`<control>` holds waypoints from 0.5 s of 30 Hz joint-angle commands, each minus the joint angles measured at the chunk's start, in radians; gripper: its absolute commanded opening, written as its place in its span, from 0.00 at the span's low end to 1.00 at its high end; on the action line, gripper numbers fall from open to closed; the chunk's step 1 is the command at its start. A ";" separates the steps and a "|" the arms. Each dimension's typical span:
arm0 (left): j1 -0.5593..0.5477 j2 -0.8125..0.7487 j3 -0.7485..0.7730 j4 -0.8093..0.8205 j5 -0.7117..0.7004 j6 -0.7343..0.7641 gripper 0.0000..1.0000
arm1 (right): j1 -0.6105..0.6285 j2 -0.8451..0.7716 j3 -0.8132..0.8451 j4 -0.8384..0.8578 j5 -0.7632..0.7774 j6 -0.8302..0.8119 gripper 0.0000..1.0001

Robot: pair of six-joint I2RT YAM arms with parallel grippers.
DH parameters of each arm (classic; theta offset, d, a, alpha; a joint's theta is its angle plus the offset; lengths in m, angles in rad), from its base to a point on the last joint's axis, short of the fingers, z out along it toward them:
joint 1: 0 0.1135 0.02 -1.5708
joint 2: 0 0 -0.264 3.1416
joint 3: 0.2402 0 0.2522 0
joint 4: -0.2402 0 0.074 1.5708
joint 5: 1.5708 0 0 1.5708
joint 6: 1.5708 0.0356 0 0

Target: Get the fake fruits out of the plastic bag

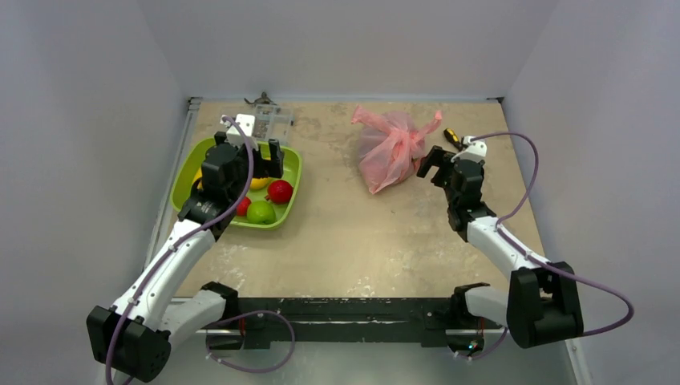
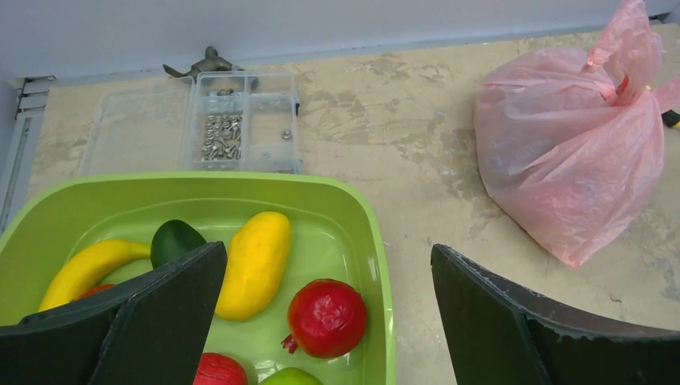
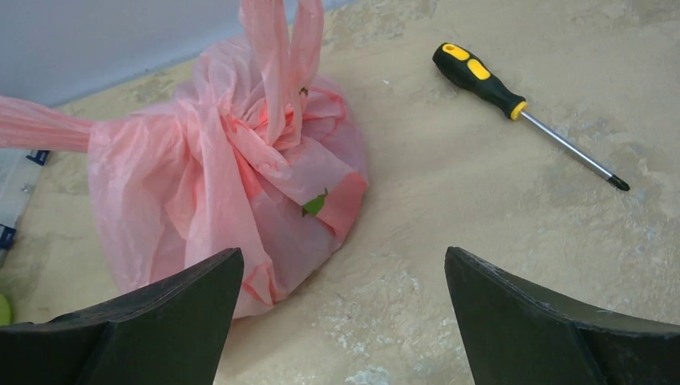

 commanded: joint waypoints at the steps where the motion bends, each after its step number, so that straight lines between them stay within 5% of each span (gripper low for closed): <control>1: 0.005 0.002 0.046 -0.011 0.043 0.020 1.00 | 0.011 -0.008 0.011 0.072 0.021 0.029 0.99; 15: 0.005 0.033 0.060 -0.023 0.049 0.024 1.00 | 0.010 0.083 0.072 -0.041 0.033 0.196 0.99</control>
